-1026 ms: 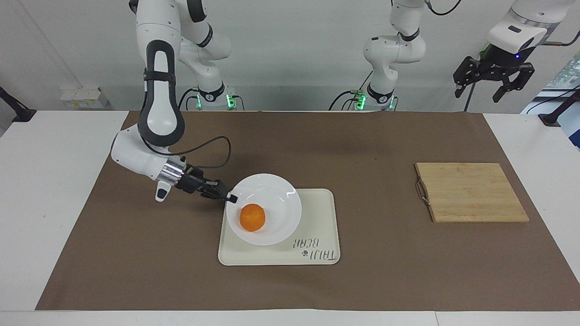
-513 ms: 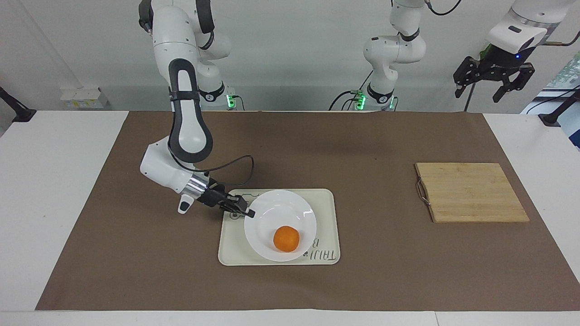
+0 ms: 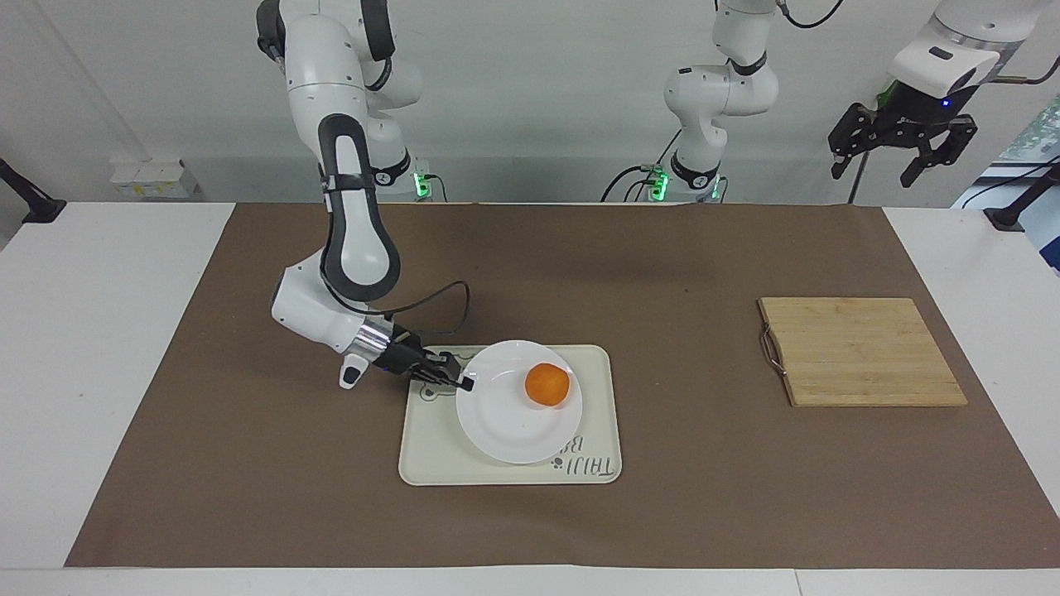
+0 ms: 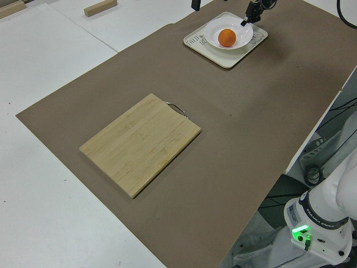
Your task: Place orange and plate with both arms
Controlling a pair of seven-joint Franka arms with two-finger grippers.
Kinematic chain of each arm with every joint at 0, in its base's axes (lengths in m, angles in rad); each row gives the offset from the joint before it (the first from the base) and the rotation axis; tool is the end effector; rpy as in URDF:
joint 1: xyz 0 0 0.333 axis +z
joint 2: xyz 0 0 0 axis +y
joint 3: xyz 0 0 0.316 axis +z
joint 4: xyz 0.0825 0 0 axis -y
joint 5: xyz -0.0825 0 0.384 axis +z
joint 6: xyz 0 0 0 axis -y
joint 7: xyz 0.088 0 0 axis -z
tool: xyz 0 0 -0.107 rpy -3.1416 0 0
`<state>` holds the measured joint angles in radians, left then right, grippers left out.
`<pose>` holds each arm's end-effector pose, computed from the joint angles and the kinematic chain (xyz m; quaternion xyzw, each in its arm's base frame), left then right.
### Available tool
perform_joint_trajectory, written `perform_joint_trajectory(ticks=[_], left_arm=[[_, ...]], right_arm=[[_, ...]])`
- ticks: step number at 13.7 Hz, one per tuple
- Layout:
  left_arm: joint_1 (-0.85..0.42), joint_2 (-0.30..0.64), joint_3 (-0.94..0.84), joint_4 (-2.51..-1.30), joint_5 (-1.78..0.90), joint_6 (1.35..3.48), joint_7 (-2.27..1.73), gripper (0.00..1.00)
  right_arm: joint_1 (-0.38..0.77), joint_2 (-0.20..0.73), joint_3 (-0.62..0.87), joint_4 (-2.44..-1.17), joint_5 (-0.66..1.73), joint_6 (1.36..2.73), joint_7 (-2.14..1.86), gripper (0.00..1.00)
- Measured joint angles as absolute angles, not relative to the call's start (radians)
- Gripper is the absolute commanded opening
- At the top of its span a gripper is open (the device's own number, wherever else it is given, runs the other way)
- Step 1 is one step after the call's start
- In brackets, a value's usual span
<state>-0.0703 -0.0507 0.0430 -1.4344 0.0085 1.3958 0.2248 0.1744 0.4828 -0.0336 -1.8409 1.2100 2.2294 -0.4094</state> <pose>0.5175 -0.0123 0.6993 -0.9921 0.1250 -0.0057 0.0037 0.6368 0.1209 0.2716 -0.8945 0.1295 -0.0208 0.4275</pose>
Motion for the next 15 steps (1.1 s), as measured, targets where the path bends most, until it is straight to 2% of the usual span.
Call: perform_joint_trajectory(ticks=[2, 4, 5, 6, 11, 15], left_arm=[[-0.07, -0.051, 0.043, -1.434, 0.009, 1.396, 0.225, 1.0], [-0.07, -0.051, 0.043, -1.434, 0.009, 1.396, 0.225, 1.0], [-0.07, -0.051, 0.043, -1.434, 0.009, 1.396, 0.225, 1.0], [-0.07, -0.051, 0.043, -1.434, 0.009, 1.396, 0.225, 1.0], [-0.07, -0.051, 0.043, -1.434, 0.009, 1.396, 0.225, 1.0], [-0.07, -0.051, 0.043, -1.434, 0.009, 1.396, 0.225, 1.0]], right_arm=[[0.174, 0.483, -0.034, -1.842, 1.21, 2.229, -0.415, 0.0], [0.174, 0.483, -0.034, -1.845, 1.21, 2.229, -0.415, 0.37], [0.174, 0.483, -0.035, -1.848, 1.21, 2.23, -0.416, 0.74], [0.174, 0.483, -0.036, -1.853, 1.21, 2.231, -0.419, 1.0], [0.172, 0.479, -0.043, -1.856, 1.129, 2.261, -0.431, 1.0], [0.158, 0.43, -0.075, -1.831, 0.854, 2.262, -0.361, 1.0]])
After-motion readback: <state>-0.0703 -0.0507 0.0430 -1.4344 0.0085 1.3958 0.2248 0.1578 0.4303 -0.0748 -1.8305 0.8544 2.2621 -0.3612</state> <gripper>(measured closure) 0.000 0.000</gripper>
